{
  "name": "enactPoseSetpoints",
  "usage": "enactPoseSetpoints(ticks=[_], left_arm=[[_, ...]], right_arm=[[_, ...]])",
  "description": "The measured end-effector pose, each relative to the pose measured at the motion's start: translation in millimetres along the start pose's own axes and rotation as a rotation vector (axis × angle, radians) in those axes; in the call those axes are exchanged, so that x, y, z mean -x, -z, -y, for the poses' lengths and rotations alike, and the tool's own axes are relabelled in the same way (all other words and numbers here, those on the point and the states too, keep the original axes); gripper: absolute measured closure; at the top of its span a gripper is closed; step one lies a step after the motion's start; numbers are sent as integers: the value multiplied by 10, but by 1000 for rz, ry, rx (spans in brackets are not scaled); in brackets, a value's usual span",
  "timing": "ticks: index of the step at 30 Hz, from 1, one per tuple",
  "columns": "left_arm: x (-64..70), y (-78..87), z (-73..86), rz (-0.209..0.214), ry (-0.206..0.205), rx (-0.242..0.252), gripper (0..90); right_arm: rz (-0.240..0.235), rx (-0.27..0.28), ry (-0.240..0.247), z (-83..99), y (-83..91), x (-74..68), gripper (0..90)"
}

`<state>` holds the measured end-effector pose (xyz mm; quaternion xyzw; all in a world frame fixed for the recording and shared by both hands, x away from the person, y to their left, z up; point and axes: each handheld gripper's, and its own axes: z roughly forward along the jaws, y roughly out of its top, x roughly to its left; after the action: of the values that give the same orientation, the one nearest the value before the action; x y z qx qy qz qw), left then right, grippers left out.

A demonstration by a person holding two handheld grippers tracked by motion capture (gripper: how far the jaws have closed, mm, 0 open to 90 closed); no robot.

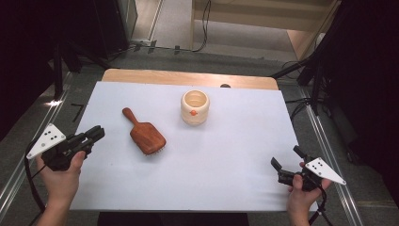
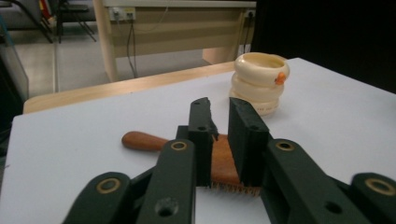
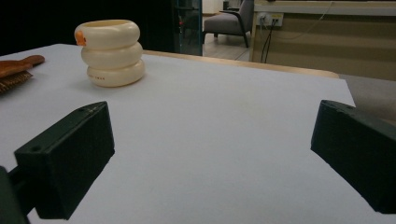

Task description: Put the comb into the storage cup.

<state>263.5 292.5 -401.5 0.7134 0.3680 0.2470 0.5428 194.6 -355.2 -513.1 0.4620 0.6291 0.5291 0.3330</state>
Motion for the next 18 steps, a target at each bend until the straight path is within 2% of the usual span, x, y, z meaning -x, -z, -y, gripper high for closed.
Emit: enactPoseSetpoints(ticks=[8, 13, 18], left_arm=[[-36, -150, -131, 26, -10, -17, 859], [-75, -280, -217, 51, -17, -43, 900], [-97, -405, -286, 69, -32, -72, 900]], right_arm=[[4, 3, -1, 3, -2, -1, 0], [4, -1, 0, 2, -4, 3, 0], [8, 3, 2, 4, -6, 9, 0]])
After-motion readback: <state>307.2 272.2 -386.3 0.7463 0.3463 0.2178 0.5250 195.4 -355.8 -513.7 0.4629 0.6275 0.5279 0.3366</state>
